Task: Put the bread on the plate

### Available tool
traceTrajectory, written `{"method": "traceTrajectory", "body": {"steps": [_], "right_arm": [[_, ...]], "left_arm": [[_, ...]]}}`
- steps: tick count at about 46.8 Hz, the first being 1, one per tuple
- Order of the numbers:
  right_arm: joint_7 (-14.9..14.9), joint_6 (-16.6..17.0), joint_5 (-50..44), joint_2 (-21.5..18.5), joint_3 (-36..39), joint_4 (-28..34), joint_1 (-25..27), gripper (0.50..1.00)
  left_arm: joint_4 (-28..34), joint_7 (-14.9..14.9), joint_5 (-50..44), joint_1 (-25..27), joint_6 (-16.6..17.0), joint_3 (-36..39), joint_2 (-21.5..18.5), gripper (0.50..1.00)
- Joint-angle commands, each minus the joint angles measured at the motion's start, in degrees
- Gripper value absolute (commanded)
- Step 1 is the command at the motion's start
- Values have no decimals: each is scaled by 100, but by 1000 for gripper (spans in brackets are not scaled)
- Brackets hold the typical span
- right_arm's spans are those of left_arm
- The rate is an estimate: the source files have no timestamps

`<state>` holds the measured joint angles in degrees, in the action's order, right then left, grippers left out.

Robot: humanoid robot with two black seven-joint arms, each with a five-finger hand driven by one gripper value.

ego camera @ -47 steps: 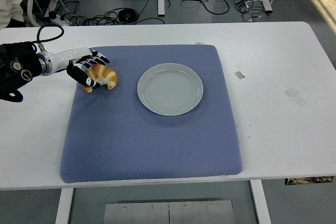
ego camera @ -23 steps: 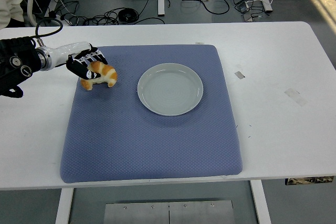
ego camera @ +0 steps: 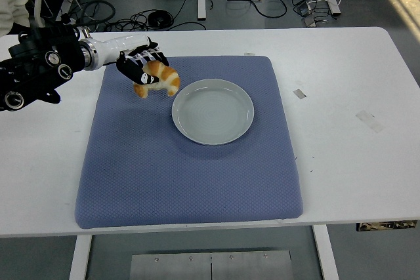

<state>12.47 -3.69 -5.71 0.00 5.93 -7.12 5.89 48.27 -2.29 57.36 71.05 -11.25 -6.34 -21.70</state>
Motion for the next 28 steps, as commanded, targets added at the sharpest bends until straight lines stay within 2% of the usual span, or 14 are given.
{"method": "traceTrajectory", "body": {"steps": [1, 28], "right_arm": [[1, 0, 0, 0, -4, 0, 0, 1000], [1, 0, 0, 0, -4, 0, 0, 1000]], "left_arm": [[-1, -8, 3, 67, 0, 19, 122, 564], [-1, -8, 12, 331, -53, 344, 896, 567]]}}
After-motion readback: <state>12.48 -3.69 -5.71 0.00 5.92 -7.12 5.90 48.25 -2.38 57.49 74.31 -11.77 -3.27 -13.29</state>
